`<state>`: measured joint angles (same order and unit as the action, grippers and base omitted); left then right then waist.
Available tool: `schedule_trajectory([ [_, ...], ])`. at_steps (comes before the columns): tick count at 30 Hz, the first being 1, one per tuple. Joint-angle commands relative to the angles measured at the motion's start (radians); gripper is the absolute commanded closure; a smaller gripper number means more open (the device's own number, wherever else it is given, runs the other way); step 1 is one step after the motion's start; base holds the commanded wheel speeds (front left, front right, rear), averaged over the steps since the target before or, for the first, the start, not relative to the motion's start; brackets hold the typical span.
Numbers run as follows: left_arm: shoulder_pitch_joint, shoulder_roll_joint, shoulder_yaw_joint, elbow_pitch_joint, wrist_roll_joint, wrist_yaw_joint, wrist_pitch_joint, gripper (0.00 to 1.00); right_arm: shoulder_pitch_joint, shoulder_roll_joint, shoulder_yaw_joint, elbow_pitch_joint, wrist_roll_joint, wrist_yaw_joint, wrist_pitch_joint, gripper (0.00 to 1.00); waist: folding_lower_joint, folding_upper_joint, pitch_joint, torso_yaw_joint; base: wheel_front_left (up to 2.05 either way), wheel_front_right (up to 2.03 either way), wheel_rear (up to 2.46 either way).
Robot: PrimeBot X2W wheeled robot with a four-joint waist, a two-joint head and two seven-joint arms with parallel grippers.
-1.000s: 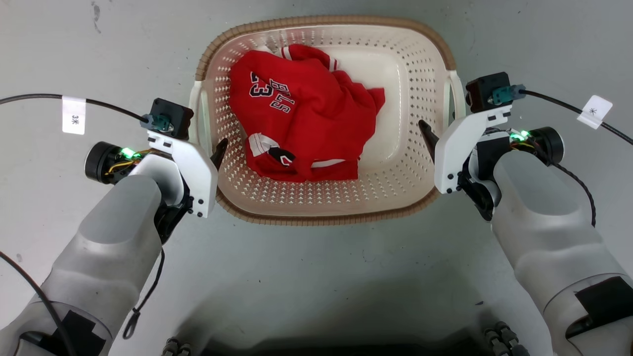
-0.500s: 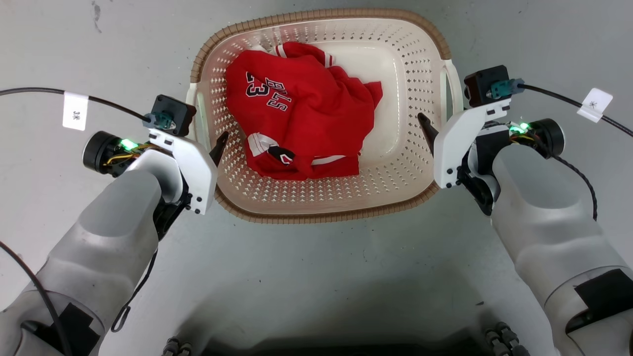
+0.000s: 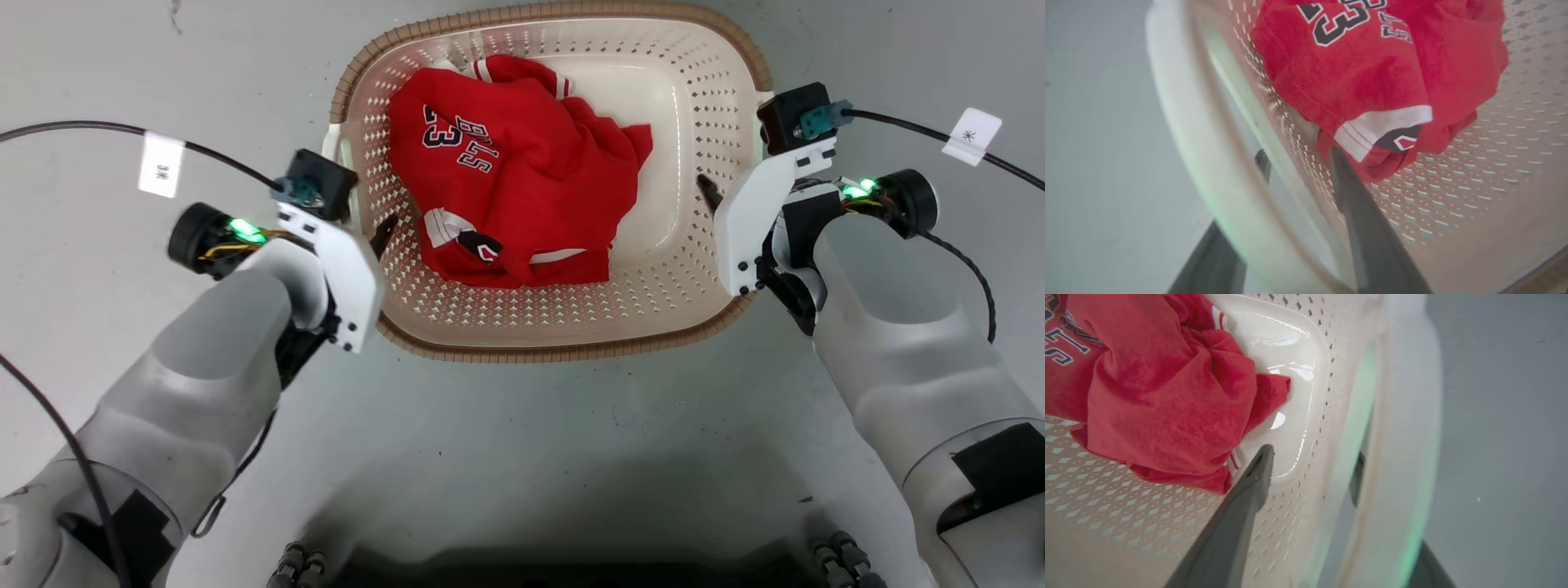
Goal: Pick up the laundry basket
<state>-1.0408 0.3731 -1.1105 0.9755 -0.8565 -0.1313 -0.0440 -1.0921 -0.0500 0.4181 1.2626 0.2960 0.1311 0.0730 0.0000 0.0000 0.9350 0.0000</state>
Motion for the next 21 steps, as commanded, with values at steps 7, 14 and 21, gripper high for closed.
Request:
schedule_trajectory([
  [7,-0.022,0.017,-0.067,-0.016,-0.048,0.0,-0.022,1.0,0.02,-0.001,0.028,-0.008,0.004,0.0,0.055,1.0,0.0,0.0,-0.006,0.002,0.0,0.0,0.0],
  [14,0.013,0.044,-0.141,-0.062,-0.133,-0.001,0.033,1.0,0.071,-0.001,0.076,-0.031,0.061,0.001,0.168,1.0,0.0,0.0,-0.124,-0.022,0.0,0.0,0.0],
  [21,0.063,0.087,-0.17,-0.16,-0.161,-0.002,0.171,1.0,0.112,-0.001,0.124,-0.026,0.119,0.001,0.324,1.0,0.0,0.0,-0.288,-0.038,0.0,0.0,0.0],
])
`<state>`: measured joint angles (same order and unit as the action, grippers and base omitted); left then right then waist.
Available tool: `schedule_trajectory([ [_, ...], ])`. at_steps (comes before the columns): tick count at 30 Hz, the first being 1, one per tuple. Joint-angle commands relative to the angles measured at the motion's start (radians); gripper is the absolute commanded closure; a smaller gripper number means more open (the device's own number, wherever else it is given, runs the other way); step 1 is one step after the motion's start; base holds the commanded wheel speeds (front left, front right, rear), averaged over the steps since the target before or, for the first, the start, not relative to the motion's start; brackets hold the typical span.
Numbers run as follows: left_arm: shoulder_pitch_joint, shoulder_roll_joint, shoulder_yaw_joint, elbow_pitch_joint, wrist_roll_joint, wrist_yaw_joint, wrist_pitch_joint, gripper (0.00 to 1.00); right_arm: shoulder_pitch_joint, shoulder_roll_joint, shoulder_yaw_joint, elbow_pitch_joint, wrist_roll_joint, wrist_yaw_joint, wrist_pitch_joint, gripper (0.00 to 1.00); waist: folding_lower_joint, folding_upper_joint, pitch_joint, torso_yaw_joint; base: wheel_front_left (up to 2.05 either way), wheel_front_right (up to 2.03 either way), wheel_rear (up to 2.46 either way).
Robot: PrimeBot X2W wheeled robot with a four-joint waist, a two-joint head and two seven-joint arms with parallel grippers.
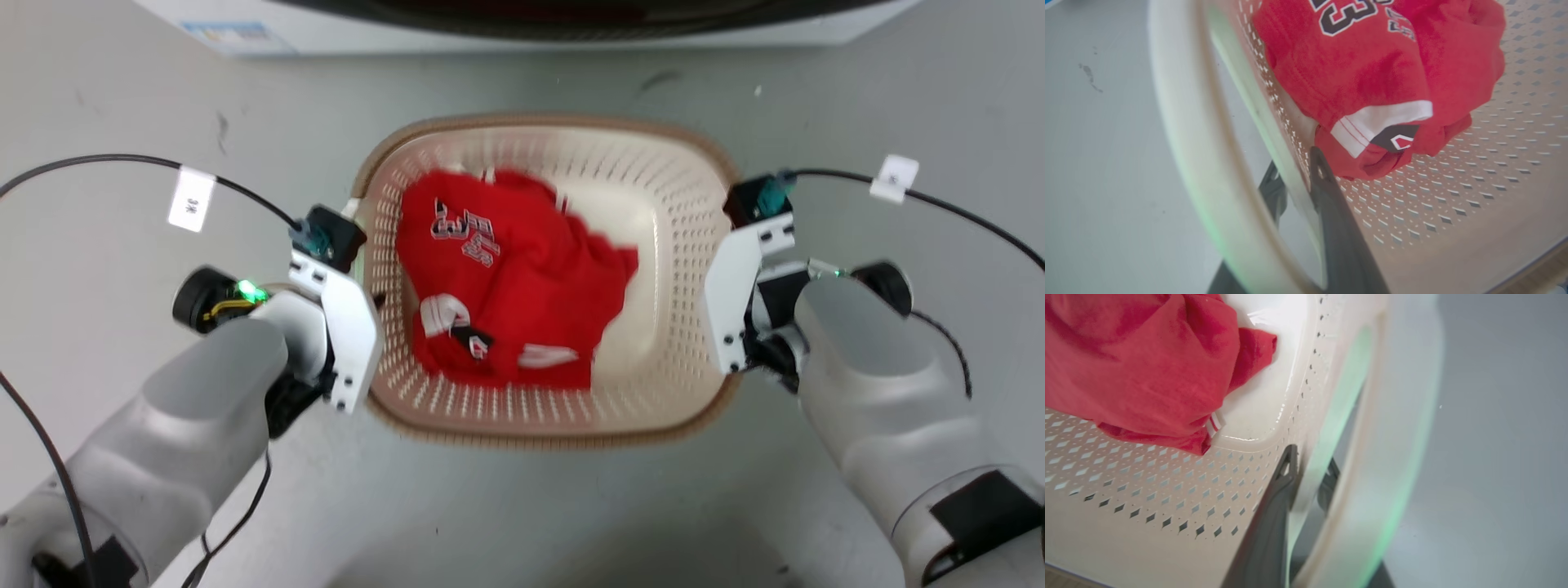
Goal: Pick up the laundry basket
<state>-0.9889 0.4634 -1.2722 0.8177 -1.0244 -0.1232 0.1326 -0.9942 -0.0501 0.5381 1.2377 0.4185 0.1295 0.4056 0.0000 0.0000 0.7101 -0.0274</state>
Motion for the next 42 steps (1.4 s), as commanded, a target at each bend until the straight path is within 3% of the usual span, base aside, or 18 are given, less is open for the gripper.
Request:
schedule_trajectory([
  [1,0.027,0.002,-0.01,-0.027,0.004,-0.012,0.023,1.0,0.017,0.0,0.015,-0.005,0.006,0.002,0.023,1.0,0.0,0.0,-0.089,-0.012,0.0,0.0,0.0],
  [6,0.08,0.047,-0.012,-0.125,-0.033,-0.014,0.177,1.0,0.038,-0.002,0.097,-0.019,0.0,0.001,0.134,1.0,0.0,0.0,-0.213,-0.018,0.0,0.0,0.0],
  [16,0.151,0.099,-0.014,-0.233,-0.141,-0.016,0.419,1.0,0.089,-0.001,0.154,-0.065,0.126,0.001,0.326,1.0,0.0,0.0,-0.431,-0.011,0.0,0.0,0.0],
  [21,0.17,0.105,-0.013,-0.25,-0.197,-0.016,0.473,1.0,0.107,0.0,0.184,-0.068,0.161,0.001,0.382,1.0,0.0,0.0,-0.524,-0.009,0.0,0.0,0.0],
  [29,0.234,0.112,-0.014,-0.276,-0.168,-0.016,0.555,1.0,0.156,-0.001,0.23,-0.081,0.211,0.001,0.443,1.0,0.0,0.0,-0.661,-0.001,0.0,0.0,0.0],
  [42,0.252,0.101,-0.011,-0.273,-0.3,-0.016,0.649,1.0,0.194,0.001,0.277,-0.113,0.283,0.003,0.507,1.0,0.0,0.0,-0.718,0.011,0.0,0.0,0.0],
])
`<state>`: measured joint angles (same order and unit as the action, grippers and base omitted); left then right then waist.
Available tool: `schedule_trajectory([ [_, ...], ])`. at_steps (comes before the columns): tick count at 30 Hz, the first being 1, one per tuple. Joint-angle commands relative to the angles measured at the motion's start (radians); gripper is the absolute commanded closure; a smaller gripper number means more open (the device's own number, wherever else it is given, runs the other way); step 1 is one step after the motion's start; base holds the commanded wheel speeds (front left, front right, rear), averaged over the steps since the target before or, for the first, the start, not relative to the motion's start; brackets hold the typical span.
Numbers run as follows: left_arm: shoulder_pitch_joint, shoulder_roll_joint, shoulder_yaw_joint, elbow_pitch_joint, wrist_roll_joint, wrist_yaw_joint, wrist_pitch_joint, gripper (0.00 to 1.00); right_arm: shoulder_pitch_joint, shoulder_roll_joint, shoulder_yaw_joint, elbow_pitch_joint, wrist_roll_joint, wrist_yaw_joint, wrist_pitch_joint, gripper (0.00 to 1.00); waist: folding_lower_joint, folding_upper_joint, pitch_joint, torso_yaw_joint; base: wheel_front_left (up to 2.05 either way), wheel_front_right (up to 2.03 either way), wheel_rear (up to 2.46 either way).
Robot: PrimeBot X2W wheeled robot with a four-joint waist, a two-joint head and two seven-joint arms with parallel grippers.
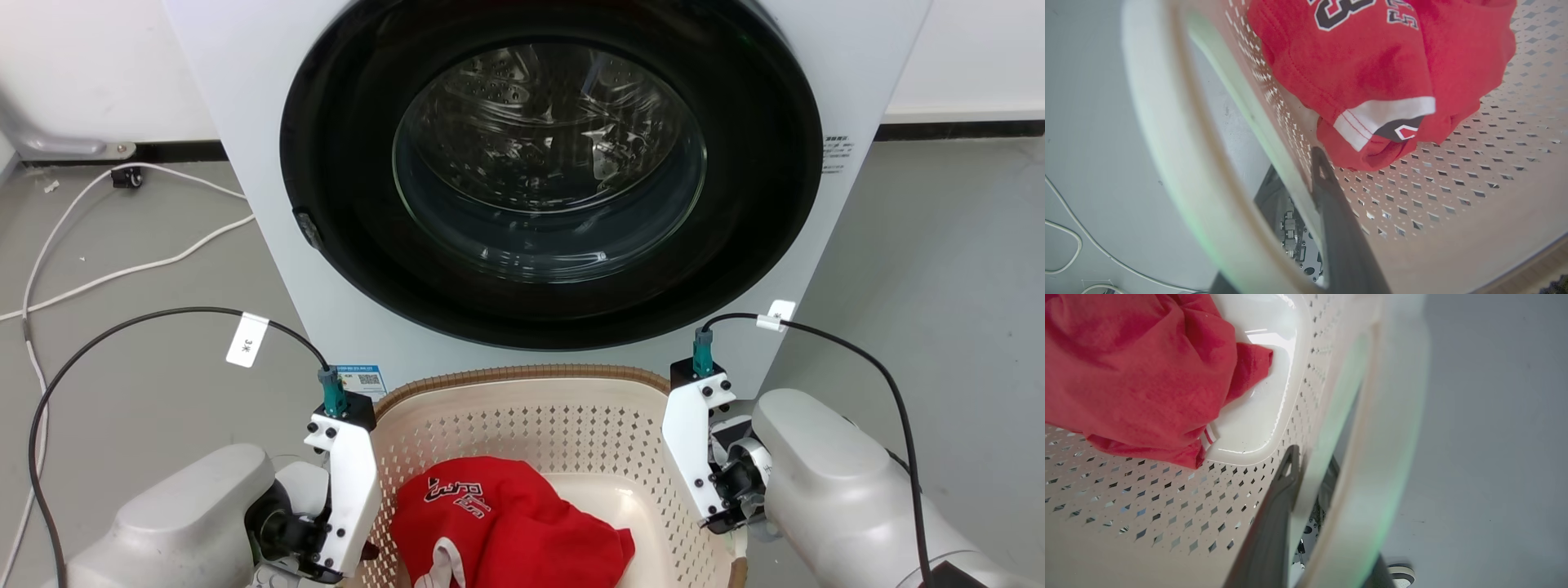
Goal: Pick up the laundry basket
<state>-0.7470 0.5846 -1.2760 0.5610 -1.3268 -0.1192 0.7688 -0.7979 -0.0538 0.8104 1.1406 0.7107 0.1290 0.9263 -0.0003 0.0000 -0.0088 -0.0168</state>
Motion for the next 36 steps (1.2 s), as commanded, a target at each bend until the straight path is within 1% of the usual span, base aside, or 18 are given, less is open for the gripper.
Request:
schedule_trajectory([
  [1,0.008,-0.02,-0.006,-0.02,-0.002,-0.02,0.015,1.0,-0.002,0.006,0.008,-0.018,-0.003,0.003,-0.007,1.0,0.0003,0.0,-0.002,-0.001,0.0,0.0,0.0],
  [8,0.024,-0.004,-0.007,-0.036,-0.004,-0.02,0.025,1.0,-0.016,0.006,0.032,-0.013,0.014,0.003,0.01,1.0,0.0003,0.0,-0.015,-0.012,0.0,0.0,0.0],
  [12,0.023,0.002,-0.008,-0.036,0.048,-0.02,0.031,1.0,-0.028,0.005,0.04,-0.005,0.021,0.003,0.015,1.0,0.0003,0.0,-0.012,-0.02,0.0,0.0,0.0],
  [14,0.02,0.005,-0.008,-0.037,0.055,-0.02,0.024,1.0,-0.033,0.005,0.043,0.001,0.025,0.003,0.014,1.0,0.0003,0.0,-0.009,-0.024,0.0,0.0,0.0],
  [18,0.011,0.004,-0.008,-0.038,0.049,-0.02,0.014,1.0,-0.039,0.005,0.048,0.01,0.032,0.003,0.018,1.0,0.0003,0.0,-0.004,-0.031,0.0,0.0,0.0],
  [24,0.007,-0.001,-0.008,-0.023,0.073,-0.02,0.0,1.0,-0.049,0.005,0.047,0.018,0.049,0.003,0.013,1.0,0.0003,0.0,0.003,-0.041,0.0,0.0,0.0],
  [36,-0.005,-0.006,-0.008,-0.016,0.065,-0.019,-0.009,1.0,-0.058,0.005,0.053,0.031,0.078,0.003,0.0,1.0,0.0003,0.0,0.005,-0.055,0.0,0.0,0.0],
])
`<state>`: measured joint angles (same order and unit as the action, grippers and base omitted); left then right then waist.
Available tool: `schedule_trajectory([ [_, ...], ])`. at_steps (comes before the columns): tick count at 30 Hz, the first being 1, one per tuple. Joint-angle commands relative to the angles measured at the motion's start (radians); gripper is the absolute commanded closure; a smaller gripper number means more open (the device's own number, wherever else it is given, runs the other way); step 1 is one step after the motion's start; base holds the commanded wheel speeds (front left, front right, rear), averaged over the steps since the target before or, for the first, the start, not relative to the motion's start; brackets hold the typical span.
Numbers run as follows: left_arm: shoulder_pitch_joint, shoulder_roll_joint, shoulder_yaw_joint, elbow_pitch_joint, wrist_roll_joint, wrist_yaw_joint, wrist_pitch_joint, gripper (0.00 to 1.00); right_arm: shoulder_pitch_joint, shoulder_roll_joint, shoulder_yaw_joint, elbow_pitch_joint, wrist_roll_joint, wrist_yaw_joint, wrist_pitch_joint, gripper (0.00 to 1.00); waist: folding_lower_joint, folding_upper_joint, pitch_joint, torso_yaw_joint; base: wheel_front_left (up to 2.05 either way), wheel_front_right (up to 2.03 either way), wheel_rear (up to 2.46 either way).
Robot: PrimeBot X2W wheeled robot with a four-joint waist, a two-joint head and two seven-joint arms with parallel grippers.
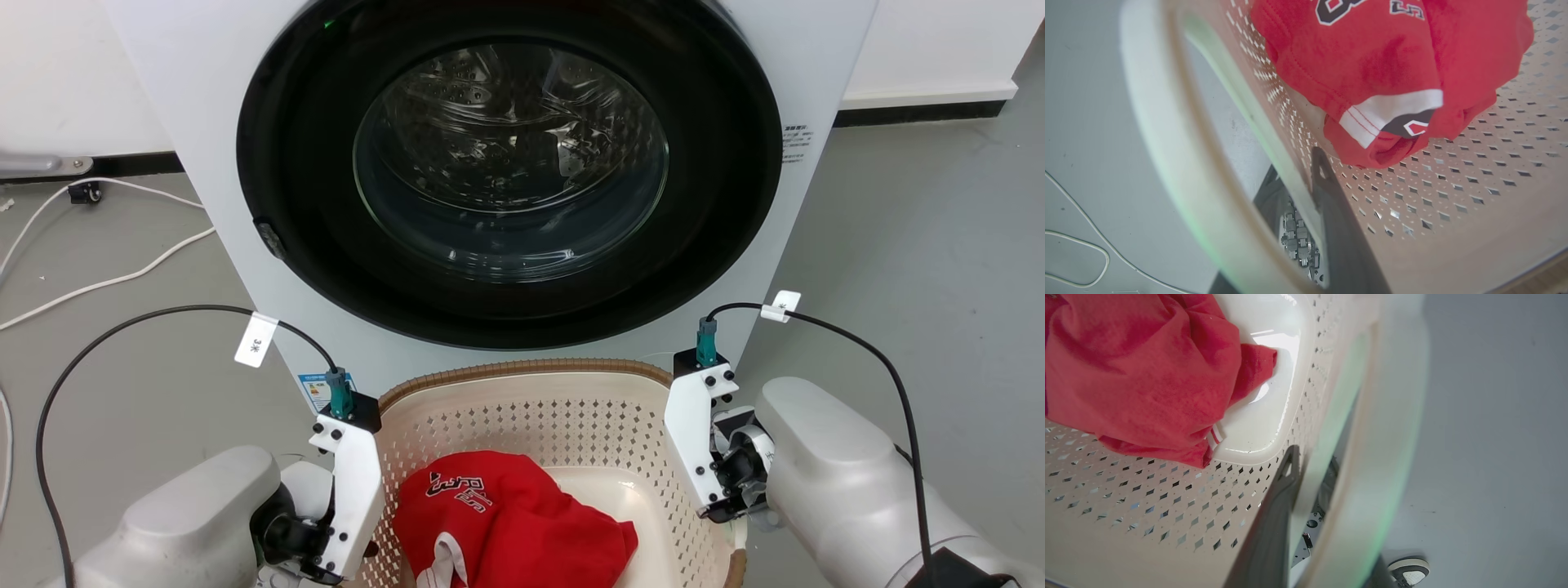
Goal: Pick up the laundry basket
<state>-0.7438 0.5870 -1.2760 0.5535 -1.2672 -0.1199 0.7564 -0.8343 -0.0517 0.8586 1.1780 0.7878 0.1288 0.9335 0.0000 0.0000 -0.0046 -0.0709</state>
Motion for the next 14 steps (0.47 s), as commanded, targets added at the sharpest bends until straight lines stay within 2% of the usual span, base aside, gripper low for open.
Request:
schedule_trajectory([
  [1,-0.009,-0.009,-0.008,-0.009,0.007,-0.018,0.003,1.0,-0.023,0.003,0.006,-0.006,0.002,0.004,-0.008,1.0,0.0,0.0,0.001,-0.001,0.0,0.0,0.0],
  [14,-0.008,-0.012,-0.008,-0.003,0.005,-0.019,-0.003,1.0,-0.033,0.003,0.024,0.003,0.019,0.004,-0.013,1.0,0.0,0.0,0.001,-0.01,0.0,0.0,0.0],
])
